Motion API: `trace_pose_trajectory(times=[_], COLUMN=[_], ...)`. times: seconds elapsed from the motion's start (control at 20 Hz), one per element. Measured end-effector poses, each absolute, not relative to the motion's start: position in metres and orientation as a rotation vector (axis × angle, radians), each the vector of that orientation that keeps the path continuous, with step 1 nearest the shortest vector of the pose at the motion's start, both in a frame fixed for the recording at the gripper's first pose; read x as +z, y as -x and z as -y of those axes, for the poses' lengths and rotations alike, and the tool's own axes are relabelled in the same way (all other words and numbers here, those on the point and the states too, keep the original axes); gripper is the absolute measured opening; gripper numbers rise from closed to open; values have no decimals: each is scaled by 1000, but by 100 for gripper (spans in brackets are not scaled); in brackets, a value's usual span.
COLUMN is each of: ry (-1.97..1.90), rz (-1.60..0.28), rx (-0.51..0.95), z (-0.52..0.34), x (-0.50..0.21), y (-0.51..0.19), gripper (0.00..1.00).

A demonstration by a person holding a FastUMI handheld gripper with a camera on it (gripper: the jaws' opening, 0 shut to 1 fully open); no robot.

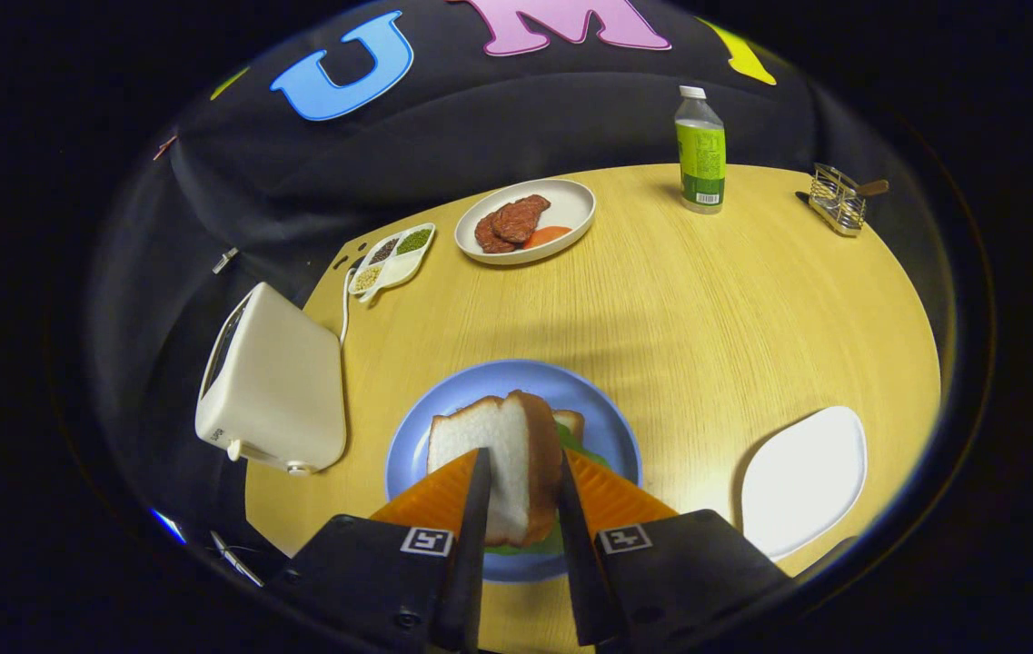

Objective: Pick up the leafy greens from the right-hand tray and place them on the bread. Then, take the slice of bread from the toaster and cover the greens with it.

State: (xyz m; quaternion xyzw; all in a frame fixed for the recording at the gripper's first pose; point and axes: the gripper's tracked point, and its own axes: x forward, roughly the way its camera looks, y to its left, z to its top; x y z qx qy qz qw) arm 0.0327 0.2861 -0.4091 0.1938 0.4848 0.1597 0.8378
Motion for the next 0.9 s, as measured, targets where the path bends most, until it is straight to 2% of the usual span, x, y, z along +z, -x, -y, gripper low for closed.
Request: trace_pose_trajectory(times=[0.1, 0.3, 0.55, 0.7, 0.8, 0.9], ry=[-395, -383, -342, -310, -299, -291], rz=[-1035, -1032, -961, -864, -789, -707], rx=[323, 306, 300, 304, 305, 312], z=[-279, -261, -236, -220, -209, -200], x=[-413, -412, -392, -359, -329, -296], y=[-31, -29, -34, -42, -48, -53], gripper=[52, 60, 90, 91, 97, 98])
